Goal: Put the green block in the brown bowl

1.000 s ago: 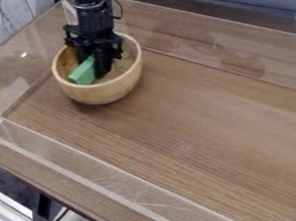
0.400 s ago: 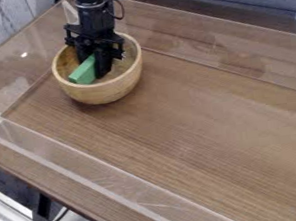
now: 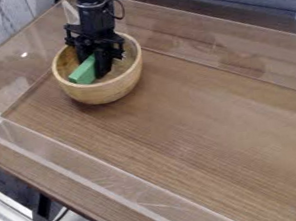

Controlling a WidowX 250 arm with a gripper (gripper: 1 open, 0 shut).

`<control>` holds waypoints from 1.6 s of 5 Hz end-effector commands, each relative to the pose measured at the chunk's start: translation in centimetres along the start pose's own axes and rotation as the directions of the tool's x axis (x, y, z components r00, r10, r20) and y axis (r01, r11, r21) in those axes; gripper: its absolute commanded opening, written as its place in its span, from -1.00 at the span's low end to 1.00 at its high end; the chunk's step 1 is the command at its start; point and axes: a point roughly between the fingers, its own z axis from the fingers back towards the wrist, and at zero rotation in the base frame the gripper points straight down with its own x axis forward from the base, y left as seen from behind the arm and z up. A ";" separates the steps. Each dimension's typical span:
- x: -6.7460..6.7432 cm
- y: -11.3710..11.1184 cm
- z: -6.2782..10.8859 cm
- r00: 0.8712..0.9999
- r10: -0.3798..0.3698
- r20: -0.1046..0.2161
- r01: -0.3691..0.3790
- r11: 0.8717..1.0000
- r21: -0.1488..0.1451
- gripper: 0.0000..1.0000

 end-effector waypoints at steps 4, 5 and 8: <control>0.4 -1.0 -0.8 0.999 -0.005 -0.032 0.005 1.000 -0.026 -1.00; 0.5 -1.2 -0.7 0.999 -0.005 -0.035 0.004 1.000 -0.030 -1.00; 0.7 -1.6 -0.6 0.999 -0.003 -0.044 0.001 0.999 -0.040 -1.00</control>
